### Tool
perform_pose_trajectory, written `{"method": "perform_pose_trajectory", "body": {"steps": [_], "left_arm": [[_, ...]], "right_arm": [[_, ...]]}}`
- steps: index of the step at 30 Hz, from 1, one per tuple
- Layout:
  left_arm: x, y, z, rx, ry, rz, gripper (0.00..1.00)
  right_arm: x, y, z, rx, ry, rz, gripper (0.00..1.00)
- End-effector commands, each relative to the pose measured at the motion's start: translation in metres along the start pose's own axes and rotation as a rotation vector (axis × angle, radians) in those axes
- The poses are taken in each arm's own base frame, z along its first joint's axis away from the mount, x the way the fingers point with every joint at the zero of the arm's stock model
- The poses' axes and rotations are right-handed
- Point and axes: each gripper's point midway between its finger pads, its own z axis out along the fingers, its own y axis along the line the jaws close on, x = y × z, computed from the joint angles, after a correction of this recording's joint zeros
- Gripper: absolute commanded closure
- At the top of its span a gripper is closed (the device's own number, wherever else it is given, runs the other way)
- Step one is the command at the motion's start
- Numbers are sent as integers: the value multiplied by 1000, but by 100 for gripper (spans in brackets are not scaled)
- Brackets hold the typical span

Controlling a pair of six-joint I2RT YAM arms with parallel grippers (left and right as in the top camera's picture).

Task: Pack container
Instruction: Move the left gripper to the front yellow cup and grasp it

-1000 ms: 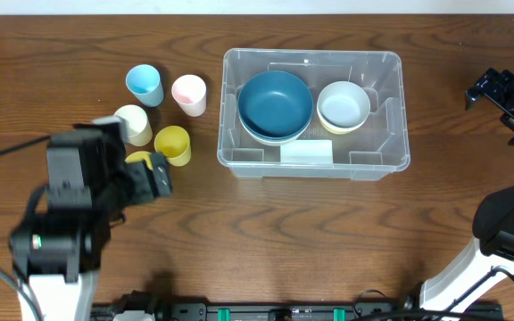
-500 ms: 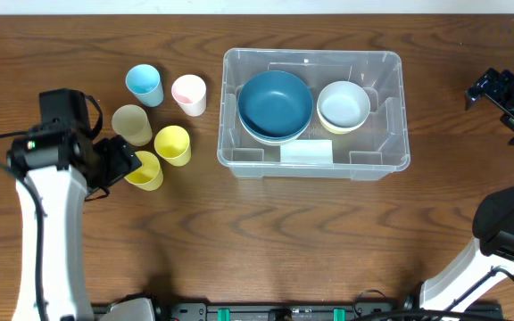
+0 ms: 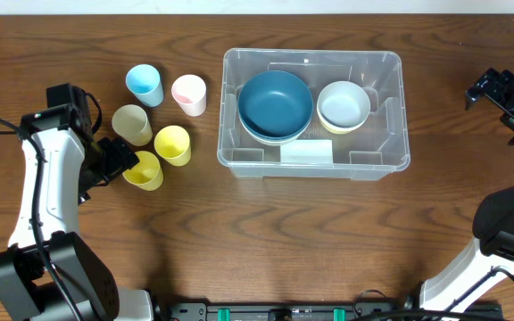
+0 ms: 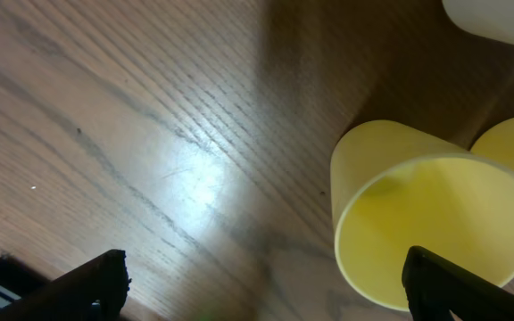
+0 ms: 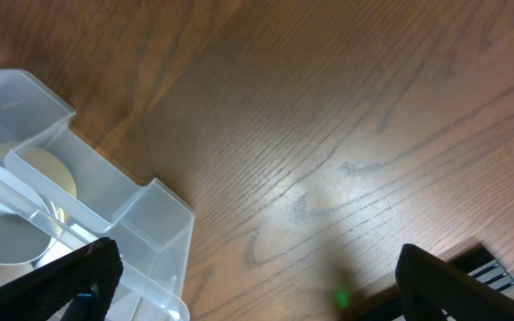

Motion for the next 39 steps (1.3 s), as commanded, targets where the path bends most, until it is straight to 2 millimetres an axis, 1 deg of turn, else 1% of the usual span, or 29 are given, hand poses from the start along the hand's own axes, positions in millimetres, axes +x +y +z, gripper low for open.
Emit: {"method": "perform_pose_trajectory", "body": {"steps": [1, 4, 9, 13, 28, 33, 35, 39], "left_arm": [[-4, -3, -1, 14, -7, -7, 2], [-6, -4, 3, 19, -16, -8, 2], [-2, -9, 18, 48, -5, -6, 2], [0, -15, 22, 67, 10, 17, 2], [4, -16, 47, 36, 80, 21, 2], [4, -16, 48, 36, 82, 20, 27], [4, -16, 48, 36, 82, 20, 42], [5, -16, 48, 34, 86, 20, 58]], "right_arm": [[1, -1, -2, 1, -6, 18, 1], [1, -1, -2, 1, -6, 18, 1], [1, -1, -2, 1, -6, 18, 1], [1, -1, -2, 1, -6, 18, 1], [1, -1, -2, 1, -6, 18, 1], [1, -1, -2, 1, -6, 18, 1], [1, -1, -2, 1, -6, 18, 1], [1, -1, -2, 0, -6, 17, 1]]}}
